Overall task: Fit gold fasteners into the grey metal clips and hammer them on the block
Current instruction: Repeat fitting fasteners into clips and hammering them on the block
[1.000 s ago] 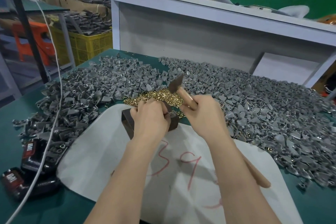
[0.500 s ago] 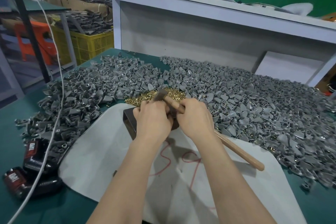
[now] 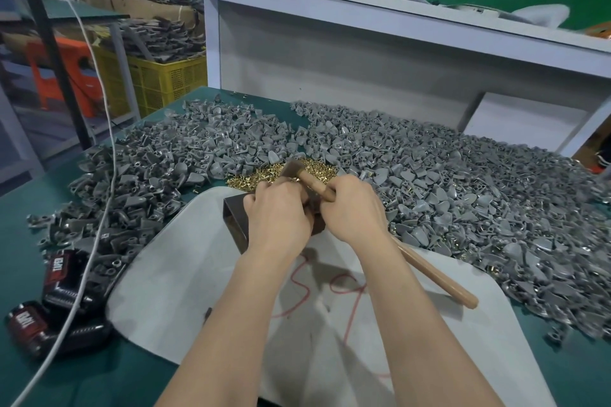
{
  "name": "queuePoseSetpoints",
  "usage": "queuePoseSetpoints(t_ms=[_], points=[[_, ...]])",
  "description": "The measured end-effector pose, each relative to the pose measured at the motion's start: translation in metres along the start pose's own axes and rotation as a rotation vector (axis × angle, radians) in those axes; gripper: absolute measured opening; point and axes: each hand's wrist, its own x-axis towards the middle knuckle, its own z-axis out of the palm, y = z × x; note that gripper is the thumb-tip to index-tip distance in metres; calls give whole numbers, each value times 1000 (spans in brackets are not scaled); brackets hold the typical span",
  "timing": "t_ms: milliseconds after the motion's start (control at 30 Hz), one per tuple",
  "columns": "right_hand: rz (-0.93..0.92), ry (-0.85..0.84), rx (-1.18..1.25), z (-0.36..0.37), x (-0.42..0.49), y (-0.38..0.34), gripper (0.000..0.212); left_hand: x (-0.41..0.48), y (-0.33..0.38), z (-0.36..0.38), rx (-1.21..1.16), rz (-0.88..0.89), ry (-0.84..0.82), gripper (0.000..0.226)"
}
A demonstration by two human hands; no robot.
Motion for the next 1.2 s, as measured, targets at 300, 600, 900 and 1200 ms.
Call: queuePoseSetpoints(t_ms=[300, 600, 900, 1200], points=[[42, -45, 2, -3, 4, -2, 24, 0, 1, 0, 25, 5, 2, 7], [28, -15, -2, -1, -1, -4, 6, -2, 2, -2, 26, 4, -1, 9], [32, -10, -34, -2, -7, -9, 7, -2, 2, -3, 23, 1, 1, 10], [45, -5, -46, -2, -9, -10, 6, 0, 2, -1, 23, -14, -1, 12]])
